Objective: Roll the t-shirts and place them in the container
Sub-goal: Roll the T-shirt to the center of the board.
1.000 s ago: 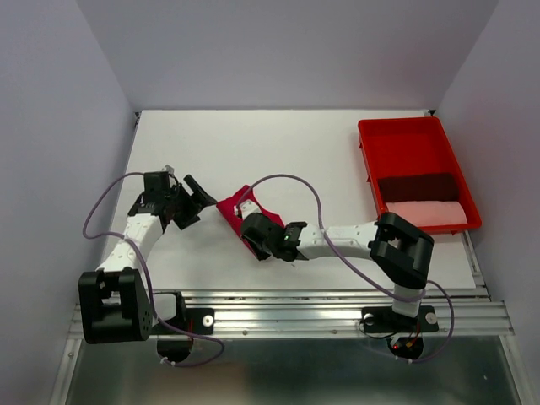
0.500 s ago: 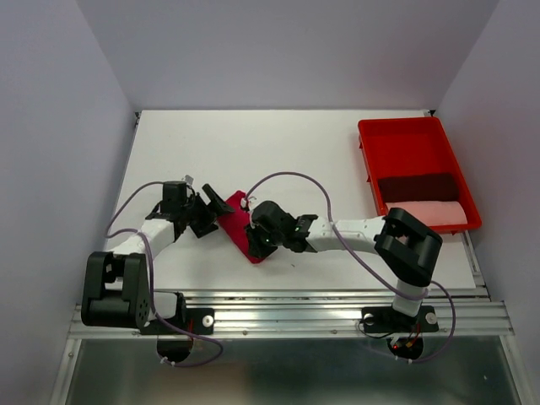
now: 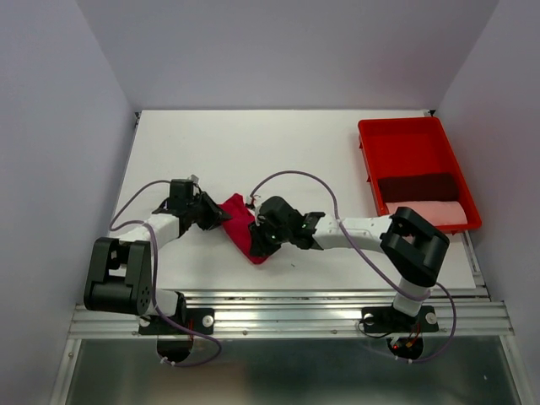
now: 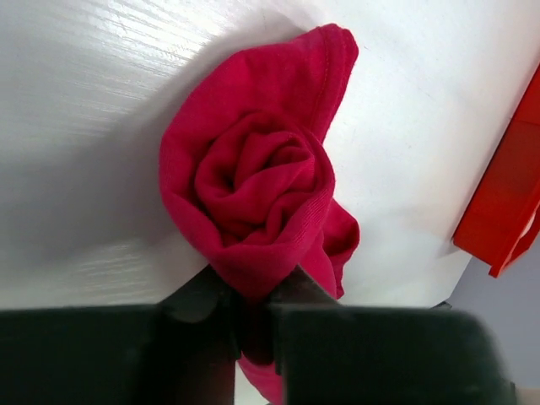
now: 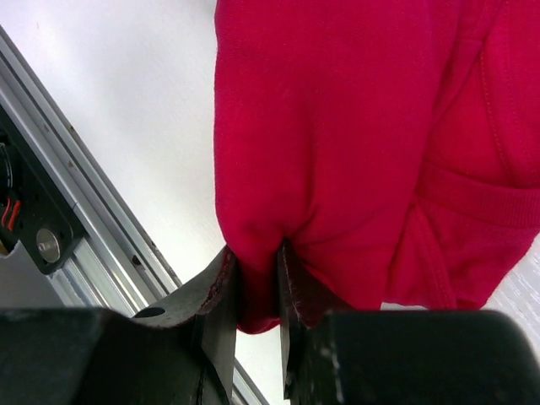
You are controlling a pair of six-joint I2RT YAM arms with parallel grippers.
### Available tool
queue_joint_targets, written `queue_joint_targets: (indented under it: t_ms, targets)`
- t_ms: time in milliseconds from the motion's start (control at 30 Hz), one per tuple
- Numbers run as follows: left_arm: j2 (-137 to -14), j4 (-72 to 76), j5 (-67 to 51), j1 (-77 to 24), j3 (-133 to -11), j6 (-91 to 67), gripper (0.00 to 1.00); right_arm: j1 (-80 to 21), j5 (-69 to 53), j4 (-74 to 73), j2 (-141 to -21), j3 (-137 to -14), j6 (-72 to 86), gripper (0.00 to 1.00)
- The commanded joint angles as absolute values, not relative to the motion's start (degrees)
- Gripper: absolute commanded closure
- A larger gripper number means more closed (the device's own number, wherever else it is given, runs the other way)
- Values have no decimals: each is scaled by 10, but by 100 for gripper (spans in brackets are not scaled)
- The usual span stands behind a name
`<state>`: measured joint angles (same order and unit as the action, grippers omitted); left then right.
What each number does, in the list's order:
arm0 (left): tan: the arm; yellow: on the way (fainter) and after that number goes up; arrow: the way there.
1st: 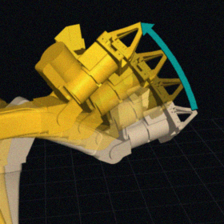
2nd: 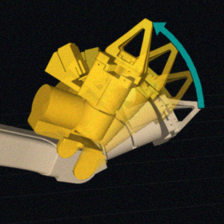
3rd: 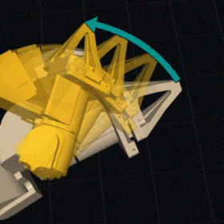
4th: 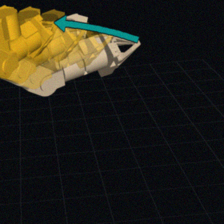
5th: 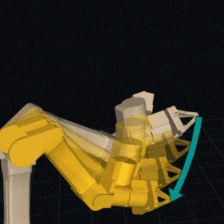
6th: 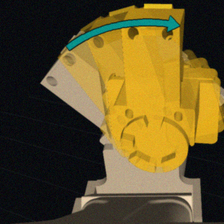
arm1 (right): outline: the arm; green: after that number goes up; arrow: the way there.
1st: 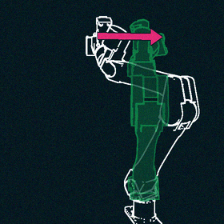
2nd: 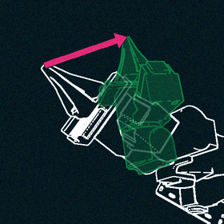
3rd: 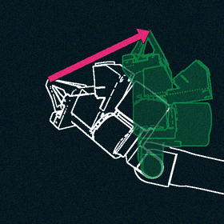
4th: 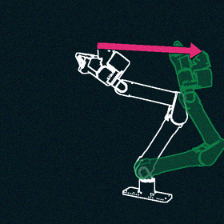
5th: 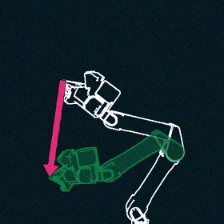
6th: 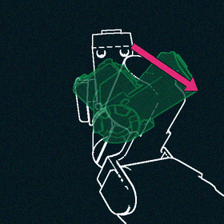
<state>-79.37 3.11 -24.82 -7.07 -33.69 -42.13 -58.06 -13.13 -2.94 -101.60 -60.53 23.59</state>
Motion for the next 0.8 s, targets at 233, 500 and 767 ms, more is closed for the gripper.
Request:
queue_joint_targets:
  t_ms: [233, 500, 767]
  targets:
    - [-782, -55, -203, -74, -407, -411, 100, -629, 97, -133, -966, -666, 165, 24]
    - [-778, -70, -197, -73, -413, -421, 100, -711, 242, -169, -1004, -725, 109, 12]
    - [-782, -73, -194, -73, -415, -422, 100, -750, 300, -153, -1062, -749, 84, 15]
